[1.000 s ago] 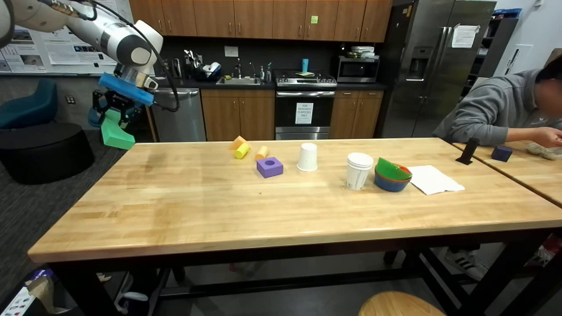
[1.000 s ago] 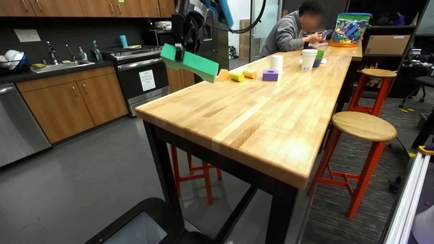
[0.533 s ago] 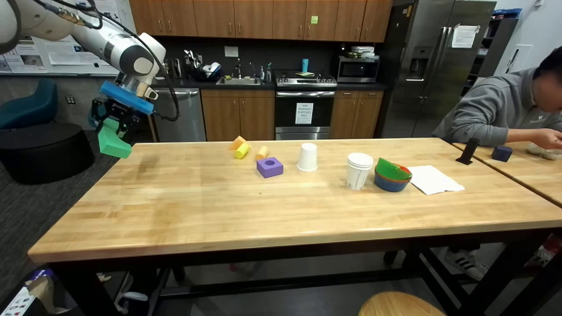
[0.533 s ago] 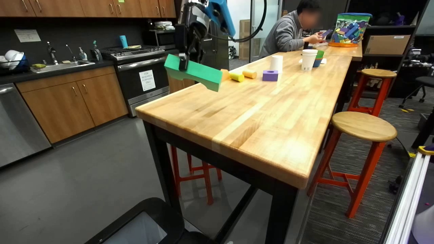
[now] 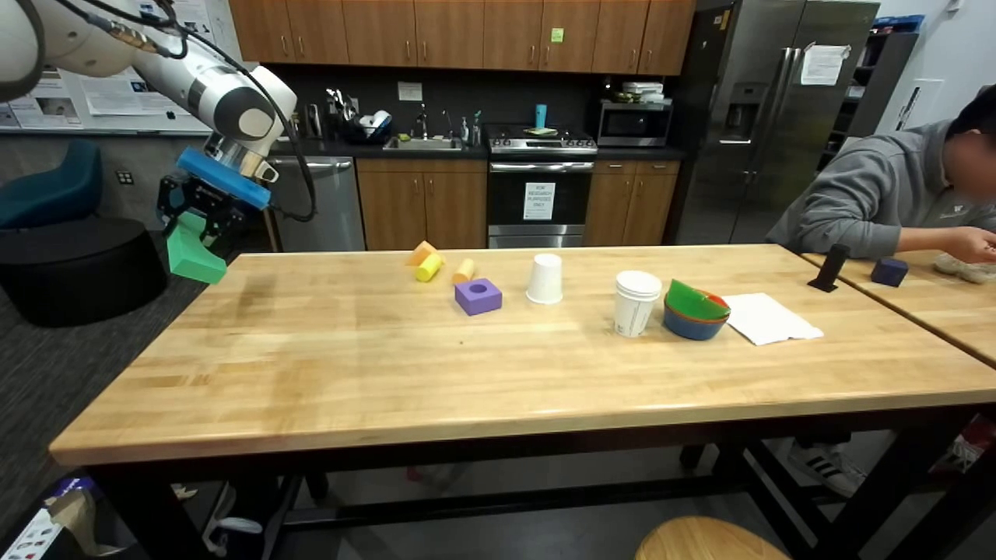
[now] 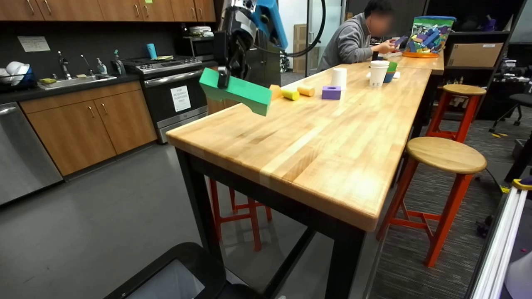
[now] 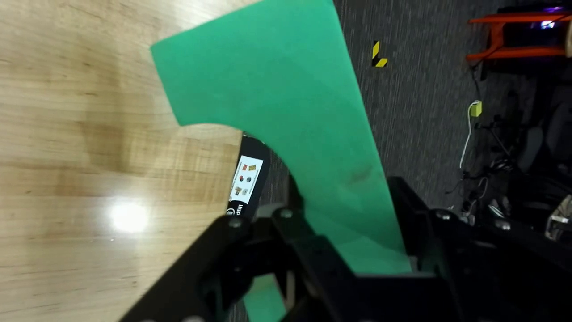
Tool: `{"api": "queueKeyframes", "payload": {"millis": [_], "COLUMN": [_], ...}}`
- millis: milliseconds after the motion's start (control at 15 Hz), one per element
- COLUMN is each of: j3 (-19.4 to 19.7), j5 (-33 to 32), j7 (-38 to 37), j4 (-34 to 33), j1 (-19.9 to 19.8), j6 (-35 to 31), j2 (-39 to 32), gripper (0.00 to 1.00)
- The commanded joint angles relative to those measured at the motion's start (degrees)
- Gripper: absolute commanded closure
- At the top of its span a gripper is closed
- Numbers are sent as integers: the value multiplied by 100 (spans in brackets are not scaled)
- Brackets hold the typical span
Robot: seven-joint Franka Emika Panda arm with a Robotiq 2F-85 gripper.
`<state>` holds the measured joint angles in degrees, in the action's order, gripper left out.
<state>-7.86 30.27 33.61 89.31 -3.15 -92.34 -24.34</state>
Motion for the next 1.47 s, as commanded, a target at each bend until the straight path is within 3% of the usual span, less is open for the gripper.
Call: {"api": "queueKeyframes", "payload": {"millis": [0, 1400], "j3": [1, 46], "j5": [82, 458], "j7": [58, 153], "j4": [-21, -77], "j1": [-68, -337], "j6": [110, 345], "j2": [18, -384], "gripper": [76, 76]}}
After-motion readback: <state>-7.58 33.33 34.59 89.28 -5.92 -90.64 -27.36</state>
